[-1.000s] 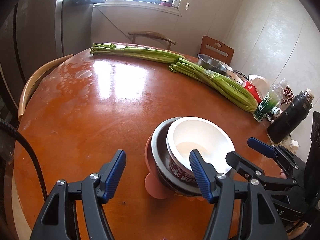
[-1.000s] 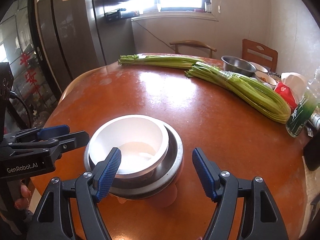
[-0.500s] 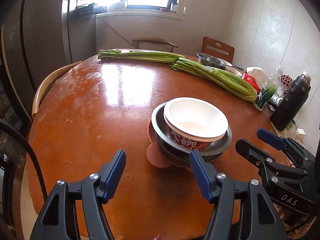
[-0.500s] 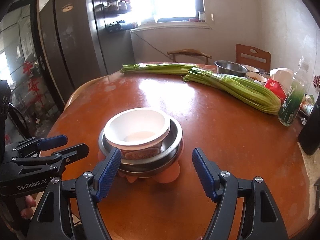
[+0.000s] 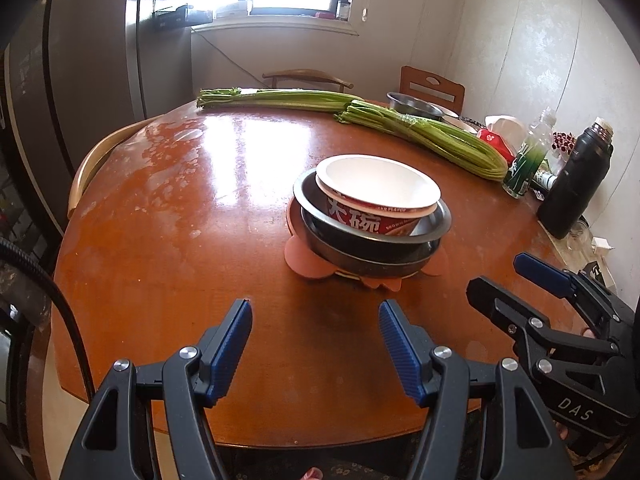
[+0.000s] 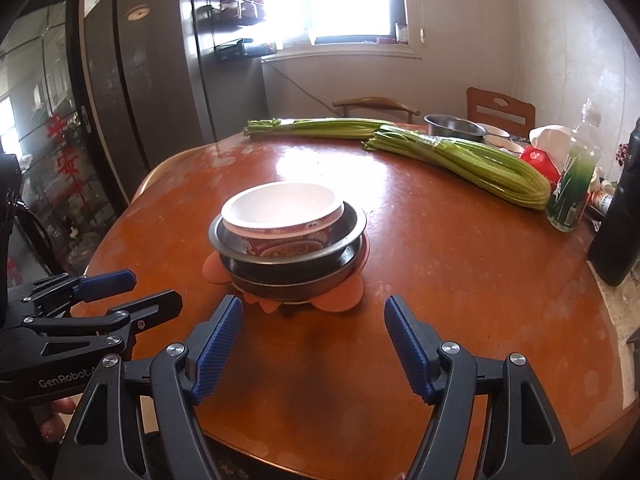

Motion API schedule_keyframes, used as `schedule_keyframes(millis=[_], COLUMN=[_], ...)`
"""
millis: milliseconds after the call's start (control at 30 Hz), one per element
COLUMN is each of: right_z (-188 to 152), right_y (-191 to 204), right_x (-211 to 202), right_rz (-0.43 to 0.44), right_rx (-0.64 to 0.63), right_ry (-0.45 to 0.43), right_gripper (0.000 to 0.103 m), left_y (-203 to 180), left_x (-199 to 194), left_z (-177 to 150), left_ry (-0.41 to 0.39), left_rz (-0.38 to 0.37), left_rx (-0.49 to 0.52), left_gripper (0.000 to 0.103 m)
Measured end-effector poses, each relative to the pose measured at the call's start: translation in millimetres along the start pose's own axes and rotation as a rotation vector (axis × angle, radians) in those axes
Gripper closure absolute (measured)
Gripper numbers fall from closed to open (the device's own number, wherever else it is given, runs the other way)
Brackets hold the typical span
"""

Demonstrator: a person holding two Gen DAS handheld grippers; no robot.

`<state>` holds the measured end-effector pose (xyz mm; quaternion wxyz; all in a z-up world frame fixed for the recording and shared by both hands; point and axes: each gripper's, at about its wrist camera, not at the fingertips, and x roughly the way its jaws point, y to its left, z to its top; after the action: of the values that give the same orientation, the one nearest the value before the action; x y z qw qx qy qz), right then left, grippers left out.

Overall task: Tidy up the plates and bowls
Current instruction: 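Pull the left tool back from the stacked dishes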

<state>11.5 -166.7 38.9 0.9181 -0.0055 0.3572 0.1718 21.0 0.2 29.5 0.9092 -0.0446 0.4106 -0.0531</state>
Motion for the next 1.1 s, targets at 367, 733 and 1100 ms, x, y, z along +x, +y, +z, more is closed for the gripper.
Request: schedule_keyframes(millis=[367,733,1100], right_z=[-34.2,-47.2,-51.5], right_y=[2.2,1.4,1.9], right_x=[-2.5,-0.4,0.8], right_rz=[0.003,0.0,-0.014], right_rx=[-0.01,-0.004,0.002], right_ry=[0.023,0.04,0.054], right_gripper=[0.028,0.028,0.028], left_y=[-6.0,-5.2,-4.0], left_x=[-8.3,-8.7,-4.0], left_z=[-30.6,-40.8,-44.0], left_ry=[-0.027,-0.033,-0.023], left_rz=[0.033,0.076,0.092], left_rx=[0.01,0.017,0.021], left_gripper=[0.037,0.037,0.037])
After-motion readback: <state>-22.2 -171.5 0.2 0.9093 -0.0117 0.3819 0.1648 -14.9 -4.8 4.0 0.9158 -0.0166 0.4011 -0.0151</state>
